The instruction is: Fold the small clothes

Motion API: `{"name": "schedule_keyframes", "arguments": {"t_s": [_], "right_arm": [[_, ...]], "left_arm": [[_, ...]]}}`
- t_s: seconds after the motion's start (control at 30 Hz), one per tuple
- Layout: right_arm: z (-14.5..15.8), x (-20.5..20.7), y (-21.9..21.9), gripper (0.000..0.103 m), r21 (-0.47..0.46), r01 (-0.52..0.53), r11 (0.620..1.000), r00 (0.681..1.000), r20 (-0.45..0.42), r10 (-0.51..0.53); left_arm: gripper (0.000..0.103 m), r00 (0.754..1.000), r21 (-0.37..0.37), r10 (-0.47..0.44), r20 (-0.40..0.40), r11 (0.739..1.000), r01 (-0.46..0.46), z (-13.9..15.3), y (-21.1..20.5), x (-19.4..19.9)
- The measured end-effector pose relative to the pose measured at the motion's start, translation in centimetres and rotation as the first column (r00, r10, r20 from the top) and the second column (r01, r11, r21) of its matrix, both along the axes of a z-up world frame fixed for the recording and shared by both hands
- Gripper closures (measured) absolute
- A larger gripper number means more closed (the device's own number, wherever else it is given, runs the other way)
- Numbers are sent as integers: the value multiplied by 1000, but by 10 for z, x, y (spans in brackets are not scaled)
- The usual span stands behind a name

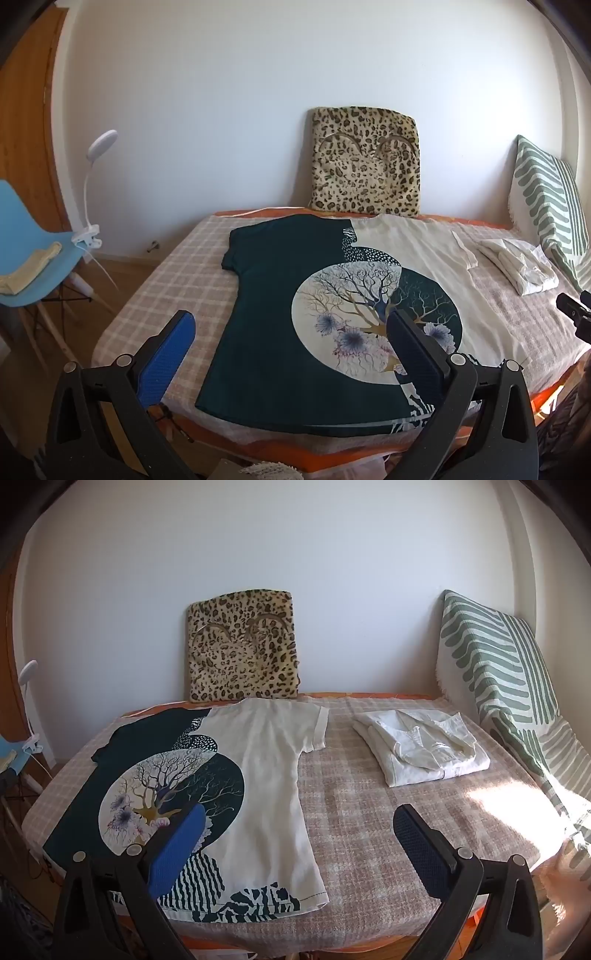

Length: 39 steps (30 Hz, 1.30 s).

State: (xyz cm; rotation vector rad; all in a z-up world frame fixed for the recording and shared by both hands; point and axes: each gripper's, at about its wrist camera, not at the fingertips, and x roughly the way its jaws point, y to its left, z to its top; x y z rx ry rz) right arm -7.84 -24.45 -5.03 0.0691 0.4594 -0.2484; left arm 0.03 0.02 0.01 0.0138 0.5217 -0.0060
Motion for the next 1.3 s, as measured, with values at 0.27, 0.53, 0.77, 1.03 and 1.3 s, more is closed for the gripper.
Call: {"name": "schedule_keyframes", "arguments": {"t_s": [0.27, 0.53, 0.77, 1.03, 1.3], "right_arm": [[0, 0, -1, 0, 3, 0, 1000, 1000, 0, 0], [-1, 1, -1, 0, 5, -1, 1000, 1000, 2, 1], [-1, 1, -2, 0, 9, 1, 1000, 1000, 4, -1], [-1, 1, -3, 0, 12, 0, 1000, 1000, 7, 0], [-1, 1, -2, 0, 12, 0, 1000, 1000, 8, 0]], "left_arm": [[0, 1000, 17, -1, 3, 1000, 1, -2, 1, -1], [0, 1000, 27, -9, 16, 1000, 8, 0, -1, -4], [0, 1000, 42, -10, 24, 999, 9, 1, -5, -5], [0, 1000, 43, -8, 23, 999, 7, 1, -6, -5], [0, 1000, 45, -7, 26, 999, 6, 1, -7, -5]]}}
